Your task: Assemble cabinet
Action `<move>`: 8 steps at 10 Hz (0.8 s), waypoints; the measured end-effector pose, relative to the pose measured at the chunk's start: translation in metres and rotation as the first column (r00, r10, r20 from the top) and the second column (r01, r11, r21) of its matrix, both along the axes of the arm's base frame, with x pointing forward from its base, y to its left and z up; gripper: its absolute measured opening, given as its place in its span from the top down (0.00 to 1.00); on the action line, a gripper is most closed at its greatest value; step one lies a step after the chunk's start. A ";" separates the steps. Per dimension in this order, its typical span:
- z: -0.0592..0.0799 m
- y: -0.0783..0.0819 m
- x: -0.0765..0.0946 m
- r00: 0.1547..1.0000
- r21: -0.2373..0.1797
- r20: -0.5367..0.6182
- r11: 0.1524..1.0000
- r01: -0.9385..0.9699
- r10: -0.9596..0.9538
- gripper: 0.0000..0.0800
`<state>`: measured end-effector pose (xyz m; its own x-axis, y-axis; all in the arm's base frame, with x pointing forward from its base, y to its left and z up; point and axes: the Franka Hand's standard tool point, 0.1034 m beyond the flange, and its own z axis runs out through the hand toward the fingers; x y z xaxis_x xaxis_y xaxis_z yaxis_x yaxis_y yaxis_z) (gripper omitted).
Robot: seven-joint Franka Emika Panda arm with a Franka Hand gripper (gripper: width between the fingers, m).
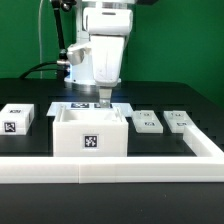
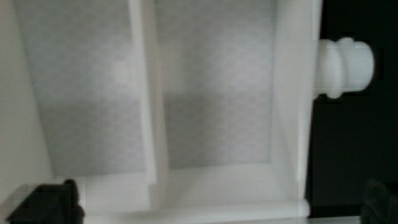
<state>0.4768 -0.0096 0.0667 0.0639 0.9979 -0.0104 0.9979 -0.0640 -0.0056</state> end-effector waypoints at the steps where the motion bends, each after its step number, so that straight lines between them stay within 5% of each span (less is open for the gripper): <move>1: -0.005 -0.002 -0.006 1.000 0.002 -0.004 1.000 0.002 -0.002 0.00; 8: -0.025 -0.002 -0.018 0.999 0.007 -0.029 0.999 0.034 -0.034 0.00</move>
Offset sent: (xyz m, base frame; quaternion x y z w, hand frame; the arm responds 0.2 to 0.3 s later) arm -0.0101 0.0034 -0.0153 0.0054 0.0147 -0.0011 0.9999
